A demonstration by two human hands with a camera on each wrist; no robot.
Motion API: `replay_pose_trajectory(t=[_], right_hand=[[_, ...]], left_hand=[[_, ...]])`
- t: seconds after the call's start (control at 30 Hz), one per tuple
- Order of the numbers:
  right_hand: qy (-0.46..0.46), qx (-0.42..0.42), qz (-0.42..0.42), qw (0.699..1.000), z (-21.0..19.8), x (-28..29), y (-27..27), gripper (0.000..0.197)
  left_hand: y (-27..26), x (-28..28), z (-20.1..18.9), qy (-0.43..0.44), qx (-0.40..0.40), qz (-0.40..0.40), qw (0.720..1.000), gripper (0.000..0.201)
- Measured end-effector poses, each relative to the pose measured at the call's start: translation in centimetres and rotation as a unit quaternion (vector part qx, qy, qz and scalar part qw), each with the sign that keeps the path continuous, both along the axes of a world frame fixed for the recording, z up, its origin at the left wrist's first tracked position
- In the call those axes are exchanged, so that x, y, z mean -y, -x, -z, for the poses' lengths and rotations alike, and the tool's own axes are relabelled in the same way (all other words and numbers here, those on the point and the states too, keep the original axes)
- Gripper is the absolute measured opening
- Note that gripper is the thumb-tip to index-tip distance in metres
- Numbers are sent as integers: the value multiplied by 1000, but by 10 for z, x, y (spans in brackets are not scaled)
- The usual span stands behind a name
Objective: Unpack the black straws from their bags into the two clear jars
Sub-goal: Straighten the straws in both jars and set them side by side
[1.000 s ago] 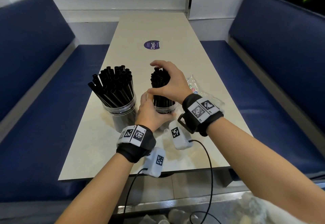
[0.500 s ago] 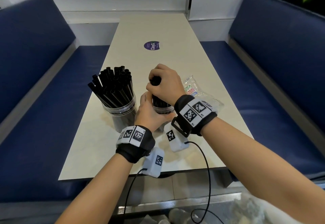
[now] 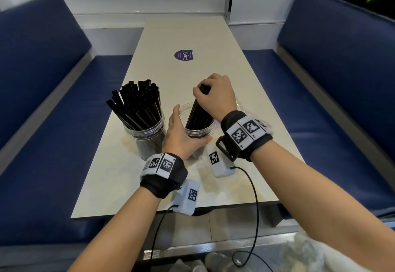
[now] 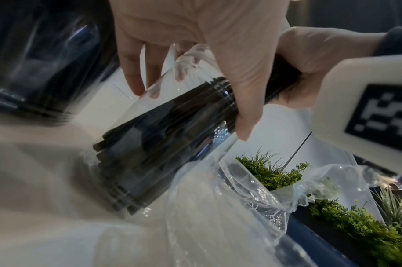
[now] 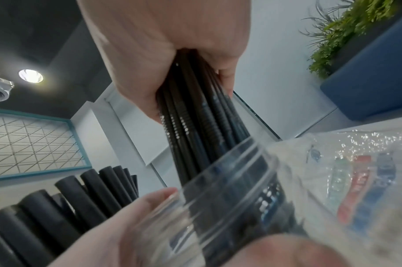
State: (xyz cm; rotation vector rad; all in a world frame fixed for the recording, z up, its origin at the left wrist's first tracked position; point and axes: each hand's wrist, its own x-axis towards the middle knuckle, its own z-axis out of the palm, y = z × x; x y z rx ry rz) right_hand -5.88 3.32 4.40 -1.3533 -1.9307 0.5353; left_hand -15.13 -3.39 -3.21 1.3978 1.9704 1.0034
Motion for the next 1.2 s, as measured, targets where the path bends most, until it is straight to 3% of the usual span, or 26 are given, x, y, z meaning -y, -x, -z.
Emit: replay_pose_trajectory(t=[0.2, 0.43, 0.57, 0.63, 0.83, 0.97, 1.2], right_hand=[[-10, 3, 6, 1000, -7, 4, 2, 28], [-29, 100, -13, 994, -3, 3, -2, 34], [1, 79, -32, 996, -5, 2, -4, 41], [-32, 98, -44, 994, -5, 2, -3, 45], [-33, 182, -96, 978, -10, -8, -1, 36], [-58, 198, -86, 975, -10, -8, -1, 28], [-64, 183, -60, 979, -8, -2, -3, 34]], left_hand=[[0, 0, 0, -1, 3, 2, 1000, 118], [0, 0, -1, -22, 2, 8, 1000, 115], [0, 1, -2, -33, -4, 19, 999, 108], [0, 0, -2, -37, -12, 24, 999, 105], [0, 1, -2, -50, -6, 31, 998, 95], [0, 0, -2, -30, -6, 23, 999, 104], [3, -3, 0, 5, -9, 9, 1000, 119]])
